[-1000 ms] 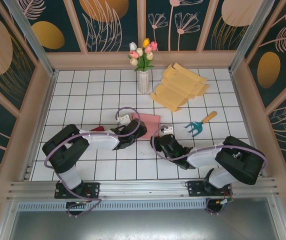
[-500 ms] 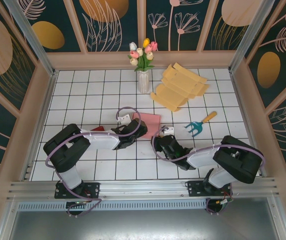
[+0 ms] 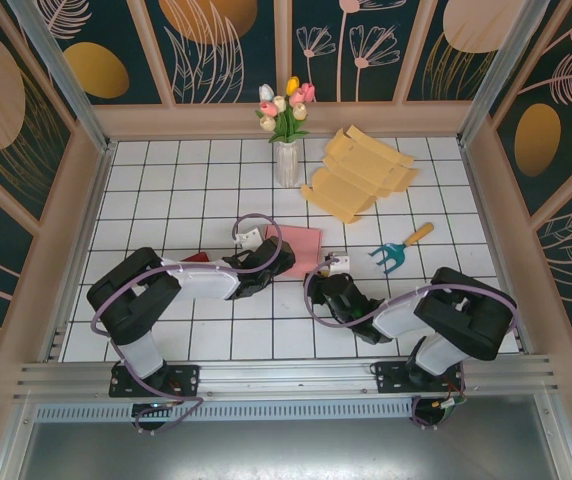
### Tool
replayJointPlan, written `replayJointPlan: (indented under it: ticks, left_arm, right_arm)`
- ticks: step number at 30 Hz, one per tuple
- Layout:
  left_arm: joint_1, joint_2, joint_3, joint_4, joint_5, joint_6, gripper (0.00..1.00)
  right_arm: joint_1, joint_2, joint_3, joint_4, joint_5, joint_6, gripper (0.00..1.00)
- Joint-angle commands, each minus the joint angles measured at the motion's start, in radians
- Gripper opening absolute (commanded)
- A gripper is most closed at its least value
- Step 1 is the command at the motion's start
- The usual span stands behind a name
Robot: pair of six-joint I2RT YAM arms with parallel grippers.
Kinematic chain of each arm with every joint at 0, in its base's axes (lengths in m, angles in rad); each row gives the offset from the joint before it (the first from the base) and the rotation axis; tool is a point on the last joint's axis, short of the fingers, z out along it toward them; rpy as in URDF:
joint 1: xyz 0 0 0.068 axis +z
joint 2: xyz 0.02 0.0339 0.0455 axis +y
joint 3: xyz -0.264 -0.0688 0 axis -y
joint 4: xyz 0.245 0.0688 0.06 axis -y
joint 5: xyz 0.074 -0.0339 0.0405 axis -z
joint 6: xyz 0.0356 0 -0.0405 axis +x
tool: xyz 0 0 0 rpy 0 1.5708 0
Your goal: Fold the paper box
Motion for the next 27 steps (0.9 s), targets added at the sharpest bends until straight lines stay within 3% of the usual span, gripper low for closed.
replayJointPlan:
  ticks: [1, 7, 15, 27]
  left_arm:
    - [0.000, 0.103, -0.069, -0.229, 0.074, 0.035, 0.81]
    - [0.000, 0.120, -0.060, -0.246, 0.064, 0.039, 0.81]
    - [0.000, 0.078, -0.033, -0.341, -0.031, 0.043, 0.82]
    - [-0.001, 0.072, -0.010, -0.384, -0.054, 0.057, 0.84]
  right_arm:
    - [-0.024, 0.044, -0.034, -0.081, 0.063, -0.021, 0.33]
    - [-0.030, 0.056, -0.042, -0.063, 0.063, -0.016, 0.35]
    - [-0.033, 0.017, -0.025, -0.105, 0.052, -0.012, 0.36]
    - [-0.036, -0.027, 0.017, -0.209, 0.038, 0.001, 0.40]
